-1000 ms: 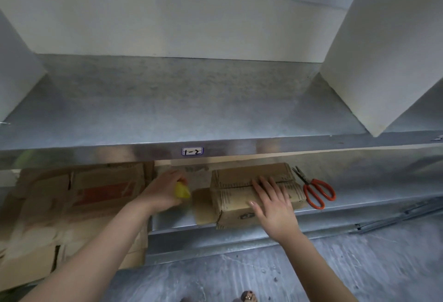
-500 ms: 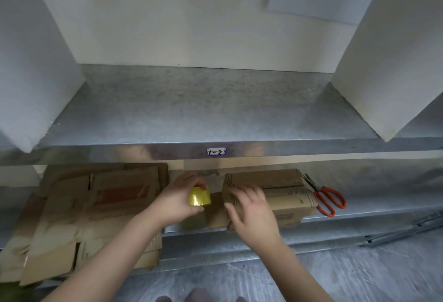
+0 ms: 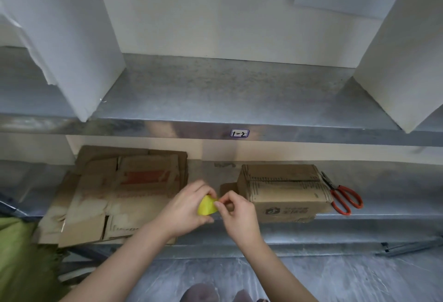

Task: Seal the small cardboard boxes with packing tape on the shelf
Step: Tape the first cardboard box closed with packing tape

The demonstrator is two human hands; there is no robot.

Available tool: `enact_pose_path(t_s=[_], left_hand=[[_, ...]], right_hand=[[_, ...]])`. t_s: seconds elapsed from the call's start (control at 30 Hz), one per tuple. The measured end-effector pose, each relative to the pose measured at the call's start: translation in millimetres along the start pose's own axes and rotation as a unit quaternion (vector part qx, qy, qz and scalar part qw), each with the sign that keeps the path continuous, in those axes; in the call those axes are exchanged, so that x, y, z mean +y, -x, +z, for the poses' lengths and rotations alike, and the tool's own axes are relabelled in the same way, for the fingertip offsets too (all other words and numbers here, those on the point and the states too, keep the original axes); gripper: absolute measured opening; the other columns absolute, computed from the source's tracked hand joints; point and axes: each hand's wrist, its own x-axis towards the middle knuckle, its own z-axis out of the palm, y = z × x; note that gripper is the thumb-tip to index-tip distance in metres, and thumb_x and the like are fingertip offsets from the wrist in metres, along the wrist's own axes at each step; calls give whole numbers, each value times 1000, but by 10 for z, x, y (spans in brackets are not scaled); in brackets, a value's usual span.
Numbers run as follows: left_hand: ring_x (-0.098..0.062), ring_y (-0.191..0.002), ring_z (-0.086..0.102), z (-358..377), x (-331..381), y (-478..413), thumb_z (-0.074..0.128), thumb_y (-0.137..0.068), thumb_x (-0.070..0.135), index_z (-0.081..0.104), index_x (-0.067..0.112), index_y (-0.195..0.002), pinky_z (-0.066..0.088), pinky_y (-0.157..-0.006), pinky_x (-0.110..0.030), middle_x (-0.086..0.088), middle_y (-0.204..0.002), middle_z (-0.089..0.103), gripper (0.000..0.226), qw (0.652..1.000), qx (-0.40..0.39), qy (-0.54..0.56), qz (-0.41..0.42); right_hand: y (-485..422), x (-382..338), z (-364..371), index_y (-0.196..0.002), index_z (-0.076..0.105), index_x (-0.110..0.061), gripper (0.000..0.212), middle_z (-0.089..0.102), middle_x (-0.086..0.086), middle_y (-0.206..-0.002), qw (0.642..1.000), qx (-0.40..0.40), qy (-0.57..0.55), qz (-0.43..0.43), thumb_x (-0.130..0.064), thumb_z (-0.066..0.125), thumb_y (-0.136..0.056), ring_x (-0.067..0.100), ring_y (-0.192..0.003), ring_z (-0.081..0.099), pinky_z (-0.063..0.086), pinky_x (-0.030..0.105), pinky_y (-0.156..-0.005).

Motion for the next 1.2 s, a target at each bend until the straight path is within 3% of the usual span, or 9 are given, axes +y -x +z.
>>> enact_pose_path(t_s=[0.23,0.33,0.43,0.53,0.6,0.73,0.87,1.0,1.2], left_hand=[[3,-122,36,52,-123,210,76,-79,29,31,23,-148,19,-102,-2,10,-133,36,83,993,-69,82,-40],[3,-120,43,28,-189,232,81,-75,39,28,33,-147,30,-101,-8,16,-134,43,90,983,-87,130,-97],[4,-105,55,1,-234,249,82,-76,31,40,46,-134,42,-91,-13,9,-121,60,73,974,-105,166,-110],[10,-96,55,6,-253,208,84,-73,25,49,38,-134,37,-85,-3,12,-117,62,72,983,-79,134,-96],[8,-104,53,-7,-261,136,85,-70,24,51,30,-138,34,-89,-1,15,-124,59,77,989,-70,103,-83],[-6,-123,52,-59,-337,-2,83,-70,31,47,29,-141,35,-102,-13,8,-136,56,80,997,-66,19,-46],[-8,-126,50,-73,-446,-80,82,-73,32,47,32,-140,27,-96,-8,9,-138,56,76,998,-33,-38,-49],[-17,-127,50,-108,-579,-112,78,-77,35,44,32,-142,38,-99,-22,5,-140,54,74,994,-23,-59,-93],[-18,-125,50,92,-684,-29,73,-82,35,37,34,-146,43,-97,-28,3,-138,53,73,986,-74,-106,-104]], right_hand=[[60,-5,117,-80,49,-24,19,50,-13,-76,1000,15,9,-4,-17,64,-91,-2,-70,49,33,9,-59],[44,18,167,-83,52,-17,13,52,-11,-79,1000,27,-6,8,-14,61,-92,1,-71,49,37,16,-60],[-16,39,174,-85,53,-18,11,52,-11,-80,999,40,-5,12,-12,60,-93,1,-71,50,36,16,-60],[-47,50,208,-89,56,-16,6,53,-9,-82,999,41,12,15,-13,57,-95,6,-70,49,40,25,-61],[-49,51,236,-91,57,-13,5,54,-6,-82,998,54,3,17,-12,55,-96,11,-71,49,40,29,-62],[-18,-2,255,-90,57,-9,8,54,-3,-79,996,76,-45,-1,-5,53,-96,9,-69,46,37,26,-62],[54,-84,279,-91,58,-8,9,52,-4,-80,995,74,-65,-29,-4,51,-97,8,-70,48,38,22,-63],[147,-124,390,-88,55,-11,10,50,-6,-78,994,51,-81,-44,-8,49,-96,7,-70,47,38,24,-63],[44,147,526,-82,53,-15,16,51,-8,-67,964,6,-179,195,-9,54,-96,2,-61,45,38,14,-60]])
